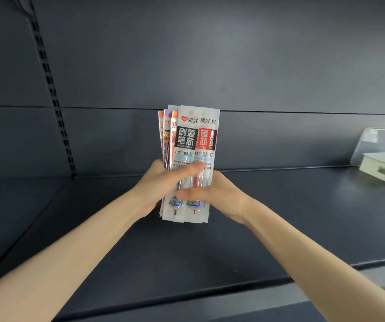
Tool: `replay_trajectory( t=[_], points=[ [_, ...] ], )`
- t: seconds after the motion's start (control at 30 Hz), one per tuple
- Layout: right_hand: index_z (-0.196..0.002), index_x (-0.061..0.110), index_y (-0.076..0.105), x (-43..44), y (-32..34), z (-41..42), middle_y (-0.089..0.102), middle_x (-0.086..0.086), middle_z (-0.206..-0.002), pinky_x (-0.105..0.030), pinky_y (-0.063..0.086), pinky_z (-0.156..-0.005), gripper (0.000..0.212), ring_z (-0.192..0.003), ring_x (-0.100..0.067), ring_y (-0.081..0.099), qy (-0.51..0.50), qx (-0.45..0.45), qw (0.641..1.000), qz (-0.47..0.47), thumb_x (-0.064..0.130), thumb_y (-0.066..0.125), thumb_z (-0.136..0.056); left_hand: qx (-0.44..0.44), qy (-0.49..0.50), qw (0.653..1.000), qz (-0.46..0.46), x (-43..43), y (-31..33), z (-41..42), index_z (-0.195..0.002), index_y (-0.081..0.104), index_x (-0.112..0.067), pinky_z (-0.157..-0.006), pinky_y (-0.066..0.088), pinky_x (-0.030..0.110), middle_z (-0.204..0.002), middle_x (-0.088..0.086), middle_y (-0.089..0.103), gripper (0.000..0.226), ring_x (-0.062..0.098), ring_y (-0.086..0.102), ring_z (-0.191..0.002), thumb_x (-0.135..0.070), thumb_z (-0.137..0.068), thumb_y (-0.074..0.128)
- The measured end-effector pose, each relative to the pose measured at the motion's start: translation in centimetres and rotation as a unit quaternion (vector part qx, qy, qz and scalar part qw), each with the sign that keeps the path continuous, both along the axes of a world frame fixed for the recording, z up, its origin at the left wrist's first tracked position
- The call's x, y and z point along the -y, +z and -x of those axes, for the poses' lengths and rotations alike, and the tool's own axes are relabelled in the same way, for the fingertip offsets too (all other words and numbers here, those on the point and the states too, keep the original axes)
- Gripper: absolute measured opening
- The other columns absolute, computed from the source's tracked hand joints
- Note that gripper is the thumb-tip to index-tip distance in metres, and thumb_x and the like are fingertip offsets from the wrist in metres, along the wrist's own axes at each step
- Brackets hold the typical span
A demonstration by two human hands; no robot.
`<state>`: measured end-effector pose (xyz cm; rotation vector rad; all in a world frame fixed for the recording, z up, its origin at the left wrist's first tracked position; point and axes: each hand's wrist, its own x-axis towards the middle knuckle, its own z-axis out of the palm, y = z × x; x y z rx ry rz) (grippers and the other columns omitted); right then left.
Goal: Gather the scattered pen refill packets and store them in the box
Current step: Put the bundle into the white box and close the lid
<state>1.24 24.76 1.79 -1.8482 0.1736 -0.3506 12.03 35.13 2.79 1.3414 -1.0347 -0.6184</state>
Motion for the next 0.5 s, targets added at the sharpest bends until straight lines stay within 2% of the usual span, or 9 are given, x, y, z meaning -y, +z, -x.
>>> replay_trajectory(
  t=[0.13, 0.27, 0.33, 0.43, 0.47, 0.5],
  points=[
    [-0.113, 0.015, 0.064, 1.9, 0.8, 7.5, 0.073, -0.004, -0.104, -0.037, 0.055, -0.09, 0.035, -0.1, -0.022, 0.069, -0.034, 0.009, 0.999, 0.01, 0.006, 0.07, -0.08, 0.012, -0.039, 0.999, 0.007, 2.5, 0.9, 6.8, -0.098, 0.066, -0.036, -0.062, 0.054, 0.016, -0.091, -0.016, 0.075, 0.03, 0.004, 0.071, -0.084, -0.042, -0.068, 0.067],
    [-0.11, 0.014, 0.065, 4.6, 0.4, 16.1, 0.073, -0.003, -0.101, -0.035, 0.056, -0.086, 0.035, -0.096, -0.023, 0.07, -0.069, 0.016, 0.997, 0.007, 0.007, 0.072, -0.077, -0.006, -0.075, 0.997, 0.009, 5.8, 0.1, 14.7, -0.093, 0.067, -0.034, -0.063, 0.054, 0.015, -0.089, -0.015, 0.075, 0.028, 0.003, 0.071, -0.084, -0.039, -0.066, 0.067],
    [-0.107, 0.011, 0.066, 6.2, -0.1, 19.8, 0.073, -0.005, -0.1, -0.034, 0.057, -0.084, 0.031, -0.094, -0.023, 0.071, -0.091, 0.007, 0.996, 0.009, 0.005, 0.071, -0.077, -0.016, -0.092, 0.995, 0.018, 7.5, -0.3, 18.4, -0.094, 0.069, -0.032, -0.066, 0.054, 0.017, -0.091, -0.012, 0.076, 0.029, 0.006, 0.072, -0.085, -0.038, -0.066, 0.068],
    [-0.1, 0.013, 0.066, 7.0, 0.1, 22.1, 0.072, -0.001, -0.093, -0.026, 0.056, -0.075, 0.025, -0.084, -0.015, 0.071, -0.099, -0.005, 0.995, 0.027, -0.001, 0.069, -0.08, -0.048, -0.093, 0.994, 0.019, 9.2, -0.7, 20.0, -0.097, 0.07, -0.029, -0.078, 0.054, 0.028, -0.097, -0.006, 0.076, 0.032, 0.011, 0.072, -0.09, -0.039, -0.066, 0.069],
    [-0.1, 0.012, 0.066, 7.1, -0.2, 21.9, 0.072, 0.0, -0.091, -0.024, 0.055, -0.073, 0.025, -0.082, -0.014, 0.07, -0.098, -0.006, 0.995, 0.013, -0.001, 0.07, -0.08, -0.035, -0.104, 0.994, 0.008, 9.1, -0.8, 19.9, -0.099, 0.07, -0.028, -0.081, 0.054, 0.031, -0.098, -0.005, 0.076, 0.034, 0.012, 0.072, -0.091, -0.039, -0.067, 0.069],
    [-0.1, 0.011, 0.067, 11.5, 0.3, 27.3, 0.072, 0.0, -0.092, -0.024, 0.055, -0.073, 0.025, -0.082, -0.014, 0.071, -0.128, 0.006, 0.992, 0.004, 0.0, 0.071, -0.078, -0.006, -0.126, 0.992, 0.0, 14.0, -0.1, 25.0, -0.101, 0.07, -0.027, -0.084, 0.054, 0.033, -0.1, -0.003, 0.075, 0.036, 0.014, 0.071, -0.092, -0.039, -0.067, 0.068]
  ],
)
